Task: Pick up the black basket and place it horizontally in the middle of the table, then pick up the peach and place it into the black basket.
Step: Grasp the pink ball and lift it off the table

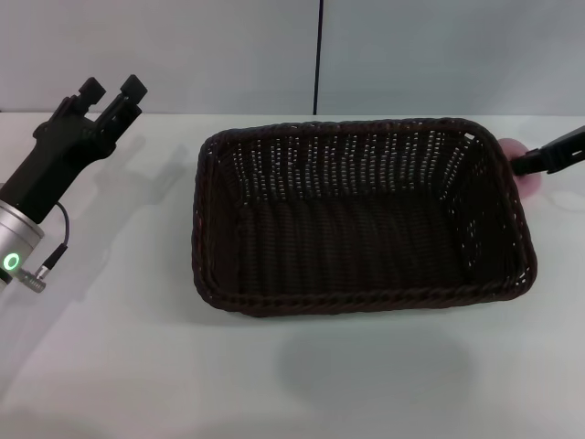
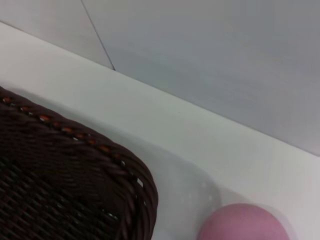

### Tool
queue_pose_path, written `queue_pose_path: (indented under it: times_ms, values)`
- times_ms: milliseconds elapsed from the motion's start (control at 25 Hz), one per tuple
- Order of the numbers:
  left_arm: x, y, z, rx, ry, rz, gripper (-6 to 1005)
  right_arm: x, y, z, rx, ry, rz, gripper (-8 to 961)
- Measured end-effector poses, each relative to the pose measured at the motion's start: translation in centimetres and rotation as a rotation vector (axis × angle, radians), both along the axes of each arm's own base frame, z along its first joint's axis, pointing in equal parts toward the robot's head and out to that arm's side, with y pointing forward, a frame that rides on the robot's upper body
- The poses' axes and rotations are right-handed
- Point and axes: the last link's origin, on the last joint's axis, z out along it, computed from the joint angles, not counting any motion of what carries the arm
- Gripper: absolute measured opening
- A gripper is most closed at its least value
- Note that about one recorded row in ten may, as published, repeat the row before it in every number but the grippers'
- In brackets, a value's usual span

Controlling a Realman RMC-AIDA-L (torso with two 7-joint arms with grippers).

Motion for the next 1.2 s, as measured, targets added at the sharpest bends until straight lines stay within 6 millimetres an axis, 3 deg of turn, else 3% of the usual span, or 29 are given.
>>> queue_pose_path:
  times_ms: [160,520,840,1040,1200]
  values:
    - [-0.1,-0.1,0.0,0.001,-0.005,0.007,773,0.0,0.0,0.0,0.002,-0.001,0.001,103]
    - [-0.2,-0.1,0.0,0.006,-0.008,0.013,771,0.0,0.1,0.1,0.011,-0.002,0.005,59]
    - [-0.3,-0.2,0.1,0.008,-0.009,0.017,770,0.1,0.3,1.7,0.087,0.014,-0.001,30]
    - [-0.4,-0.3,0.1,0.011,-0.012,0.018,769,-0.5,0.1,3.8,0.184,0.039,0.024,53]
    - [-0.5,-0.4,0.2,0.013,-0.014,0.021,769,-2.5,-0.6,6.2,0.275,0.164,0.094,72]
